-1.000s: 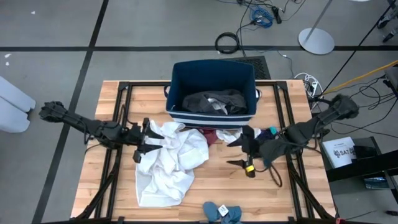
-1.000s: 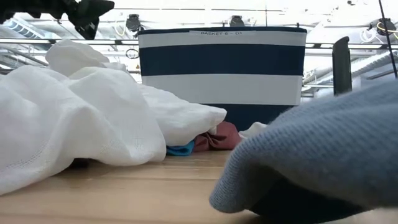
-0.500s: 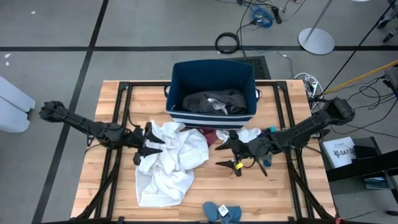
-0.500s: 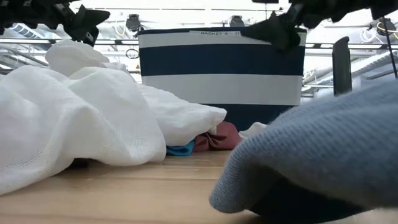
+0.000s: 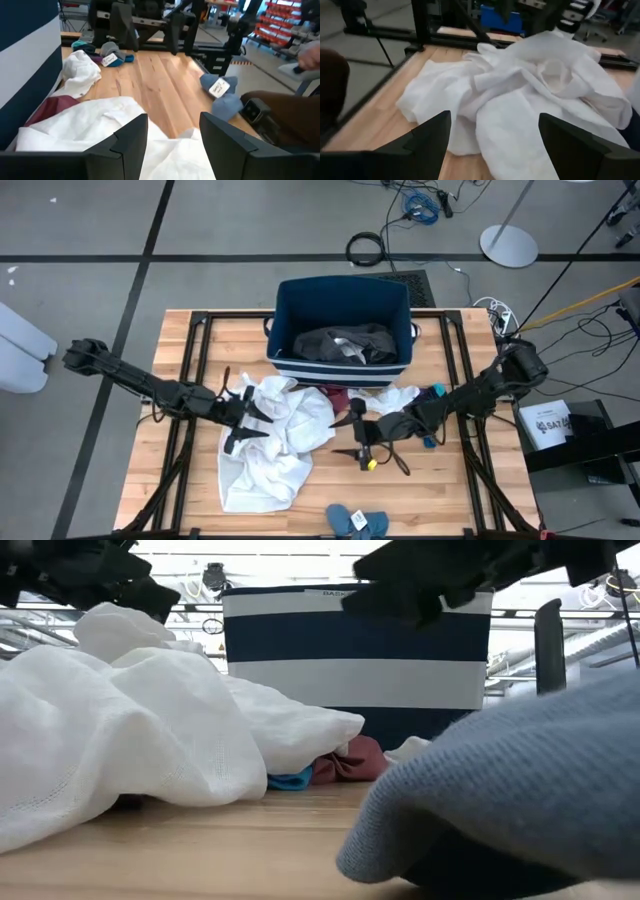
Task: Sort clothes
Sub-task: Put the white shirt into the blue laundry organizer
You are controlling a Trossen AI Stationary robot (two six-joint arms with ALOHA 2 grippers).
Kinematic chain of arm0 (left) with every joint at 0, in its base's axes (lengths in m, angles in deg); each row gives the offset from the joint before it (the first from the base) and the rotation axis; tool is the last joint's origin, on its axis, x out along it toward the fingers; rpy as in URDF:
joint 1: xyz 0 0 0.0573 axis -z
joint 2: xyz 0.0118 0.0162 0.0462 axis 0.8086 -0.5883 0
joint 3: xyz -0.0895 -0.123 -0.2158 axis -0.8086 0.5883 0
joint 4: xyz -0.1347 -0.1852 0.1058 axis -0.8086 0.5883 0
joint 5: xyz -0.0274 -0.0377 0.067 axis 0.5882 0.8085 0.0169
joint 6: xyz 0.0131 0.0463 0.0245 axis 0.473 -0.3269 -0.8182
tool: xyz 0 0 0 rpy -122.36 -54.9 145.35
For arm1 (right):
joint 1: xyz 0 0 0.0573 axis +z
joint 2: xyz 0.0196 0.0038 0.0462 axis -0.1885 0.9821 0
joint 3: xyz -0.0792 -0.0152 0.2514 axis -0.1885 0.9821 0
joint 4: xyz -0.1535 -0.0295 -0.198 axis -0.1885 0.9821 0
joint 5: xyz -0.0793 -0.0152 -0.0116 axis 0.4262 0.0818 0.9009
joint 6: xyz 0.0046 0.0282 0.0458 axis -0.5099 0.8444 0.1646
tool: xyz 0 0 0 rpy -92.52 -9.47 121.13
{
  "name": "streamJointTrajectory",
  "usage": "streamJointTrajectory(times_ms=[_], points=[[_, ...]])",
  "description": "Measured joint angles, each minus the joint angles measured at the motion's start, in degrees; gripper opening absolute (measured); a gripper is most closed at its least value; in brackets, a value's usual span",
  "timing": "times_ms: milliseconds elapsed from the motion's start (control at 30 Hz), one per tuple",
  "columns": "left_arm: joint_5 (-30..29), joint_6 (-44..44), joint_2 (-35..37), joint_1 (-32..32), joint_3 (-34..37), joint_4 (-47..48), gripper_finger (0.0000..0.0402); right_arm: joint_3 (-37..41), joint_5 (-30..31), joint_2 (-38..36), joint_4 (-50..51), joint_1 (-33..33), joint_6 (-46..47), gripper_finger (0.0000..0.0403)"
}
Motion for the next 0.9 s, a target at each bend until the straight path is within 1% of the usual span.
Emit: streamJointTrajectory(times_ms=[167,267,433,667,900], points=[[0.0,-2.4,-0.3,1.2,-2.1,0.8,0.0189,-4.6,0.4,6.1,0.2,-0.1,-3.9,0.0288],[-0.4,-4.5,-0.4,2.4,-3.9,1.2,0.0189,-7.8,3.0,10.2,1.3,-0.4,-4.6,0.0288],[-1.1,-7.5,-0.8,2.9,-4.5,1.8,0.0189,-13.1,6.7,14.6,5.6,-1.5,-6.4,0.0288],[-1.3,-7.3,-0.8,2.9,-4.6,2.6,0.0189,-18.4,5.7,19.6,7.3,-4.6,-6.2,0.0288],[-1.3,-7.1,-0.8,2.9,-4.6,2.6,0.0189,-21.0,5.3,23.5,7.3,-6.0,-5.9,0.0287]])
